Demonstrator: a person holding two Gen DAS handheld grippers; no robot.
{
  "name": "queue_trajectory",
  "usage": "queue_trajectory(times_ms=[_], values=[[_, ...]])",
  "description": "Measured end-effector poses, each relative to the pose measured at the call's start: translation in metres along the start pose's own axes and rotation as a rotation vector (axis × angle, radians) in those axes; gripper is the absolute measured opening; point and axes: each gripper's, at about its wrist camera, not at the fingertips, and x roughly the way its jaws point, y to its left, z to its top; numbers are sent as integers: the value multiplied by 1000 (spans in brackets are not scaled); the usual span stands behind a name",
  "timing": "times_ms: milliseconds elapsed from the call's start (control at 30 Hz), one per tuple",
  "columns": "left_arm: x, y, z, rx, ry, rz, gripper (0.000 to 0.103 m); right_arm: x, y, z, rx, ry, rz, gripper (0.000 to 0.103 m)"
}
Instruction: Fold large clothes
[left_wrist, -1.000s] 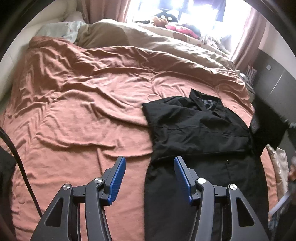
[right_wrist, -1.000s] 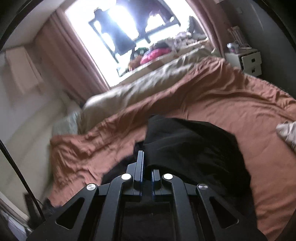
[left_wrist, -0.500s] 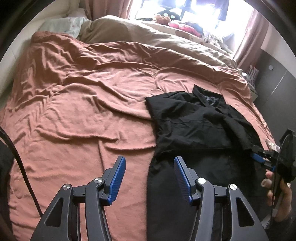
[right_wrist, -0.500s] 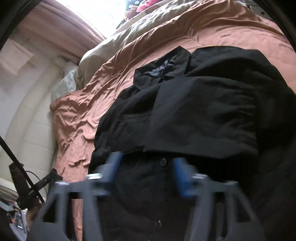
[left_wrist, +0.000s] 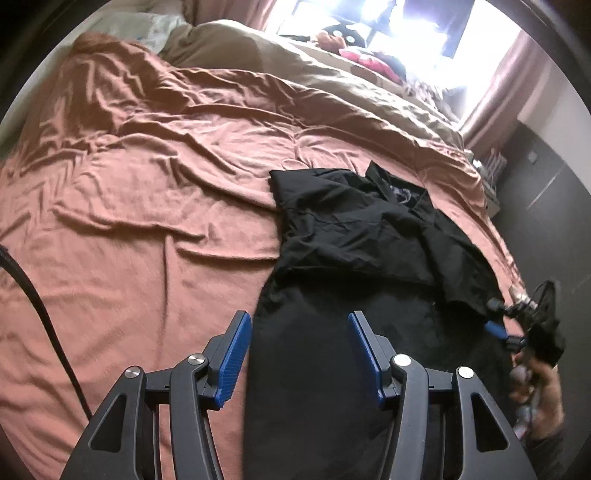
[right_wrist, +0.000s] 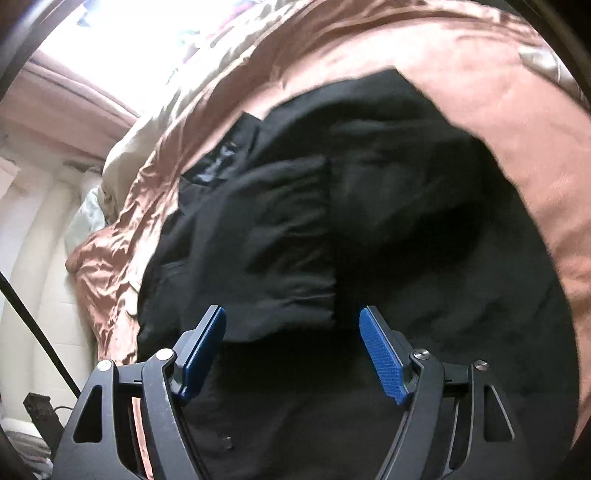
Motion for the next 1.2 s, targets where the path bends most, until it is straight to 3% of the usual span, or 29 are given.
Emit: queue_trajectory(times_ms=[100,200,233,367,467,533,667,900,1133,1200], values=[[2,-12,-4,9,-7,9,56,-1,8,-1,-8,-14,4,73],[6,-20,-9,-9,-10,9,56,9,15,5,-3,17,35,27],[7,-18,-10,-35,-15,6,56,12,13,8,8,15,56,25],[18,-8,-16,-223,-35,-25,56,5,32,10,-25,-26,99,24],[30,-9,-18,-223,-23,6,56,-4,62,10,-87,-45,133,23],[36,-7,-20,-217,-20,20,56,-4,85,9,-135,-57,148,15],[32,-1,-20,-223,-45,24,56,6,123,2,-208,-47,170,15],[32,22,-22,-269,-44,28,56,57,180,-27,-314,41,202,15],[27,26,-21,-267,-56,27,56,62,167,-10,-346,52,123,16],[29,19,-18,-246,-39,10,56,47,155,-2,-346,25,81,24]])
